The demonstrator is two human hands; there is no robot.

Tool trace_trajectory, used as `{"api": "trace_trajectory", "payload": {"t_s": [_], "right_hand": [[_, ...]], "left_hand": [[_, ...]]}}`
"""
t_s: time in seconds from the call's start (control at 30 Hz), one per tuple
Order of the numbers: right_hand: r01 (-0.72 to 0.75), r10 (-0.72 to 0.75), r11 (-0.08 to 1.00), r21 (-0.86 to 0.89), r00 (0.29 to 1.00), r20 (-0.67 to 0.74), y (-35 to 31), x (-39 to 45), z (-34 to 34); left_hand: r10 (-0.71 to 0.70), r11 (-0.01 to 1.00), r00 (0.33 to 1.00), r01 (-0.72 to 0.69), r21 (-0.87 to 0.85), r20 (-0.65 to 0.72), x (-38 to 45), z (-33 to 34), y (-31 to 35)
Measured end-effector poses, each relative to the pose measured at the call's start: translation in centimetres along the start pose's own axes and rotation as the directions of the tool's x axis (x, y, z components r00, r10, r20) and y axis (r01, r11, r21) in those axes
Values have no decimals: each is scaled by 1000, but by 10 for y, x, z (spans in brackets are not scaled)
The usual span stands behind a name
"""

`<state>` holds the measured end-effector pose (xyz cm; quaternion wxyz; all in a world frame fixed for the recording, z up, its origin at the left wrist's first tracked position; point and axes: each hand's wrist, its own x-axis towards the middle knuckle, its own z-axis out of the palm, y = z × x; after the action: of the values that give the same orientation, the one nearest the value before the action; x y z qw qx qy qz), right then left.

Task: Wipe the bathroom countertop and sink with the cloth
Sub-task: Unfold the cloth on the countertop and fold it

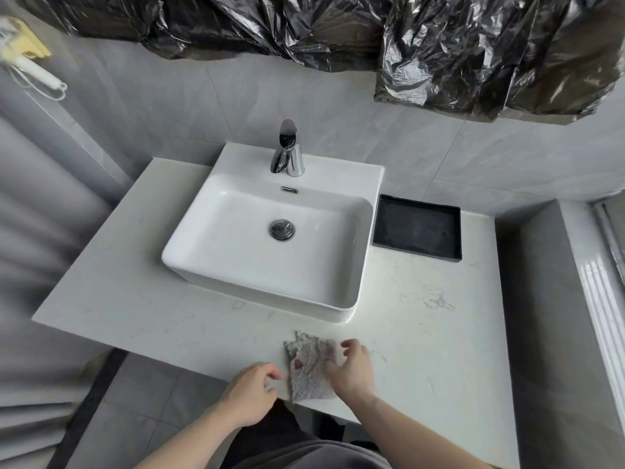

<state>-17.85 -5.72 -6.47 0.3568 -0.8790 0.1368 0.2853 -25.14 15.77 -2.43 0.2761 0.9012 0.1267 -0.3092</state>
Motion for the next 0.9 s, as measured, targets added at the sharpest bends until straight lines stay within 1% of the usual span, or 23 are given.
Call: {"api": "trace_trajectory", "payload": {"t_s": [0.03,0.1,0.17,0.23,0.3,0.37,0.43,0.5,0.57,0.67,0.7,0.77,0.83,0.87,0.9], "right_hand": [[-55,55,998,-16,998,16,7,0,-1],[-163,169,985,-55,980,107,15,0,0],[-170,184,980,-101,971,153,15,-2,4],[-116,136,985,-127,977,163,12,-3,7],[-45,64,993,-108,981,183,6,-4,5],[35,-31,999,-16,980,195,-1,-9,-8],[132,-148,987,93,968,202,-13,-21,-35],[198,-243,958,207,943,227,-25,-35,-71],[248,-314,933,261,915,252,-33,-42,-108],[341,-404,911,233,856,323,-40,-44,-162],[360,-418,907,220,837,354,-44,-45,-179],[376,-430,902,211,817,384,-51,-47,-211],[384,-438,898,215,827,352,-56,-45,-239],[388,-444,893,227,840,311,-57,-43,-250],[382,-444,887,258,857,259,-55,-38,-259]], "left_hand": [[-2,1000,1000,2,-9,-12,0,-1,-1],[-2,1000,999,1,-27,-32,-1,-3,1],[12,999,999,-14,-35,-43,0,-4,7],[35,999,998,-37,-38,-55,2,-7,17],[78,996,994,-81,-35,-75,5,-11,27],[141,990,985,-143,-16,-99,10,-17,39],[205,978,972,-209,-25,-116,14,-24,53],[275,958,952,-283,-40,-132,18,-33,71],[351,930,928,-361,-67,-128,21,-45,92],[443,878,892,-452,-156,-87,27,-62,129],[455,863,888,-457,-215,-61,30,-67,143],[470,836,882,-432,-339,33,36,-73,169],[493,819,860,-407,-404,134,45,-79,194],[512,805,848,-417,-422,139,50,-83,206],[516,790,848,-419,-447,118,55,-85,216]]}}
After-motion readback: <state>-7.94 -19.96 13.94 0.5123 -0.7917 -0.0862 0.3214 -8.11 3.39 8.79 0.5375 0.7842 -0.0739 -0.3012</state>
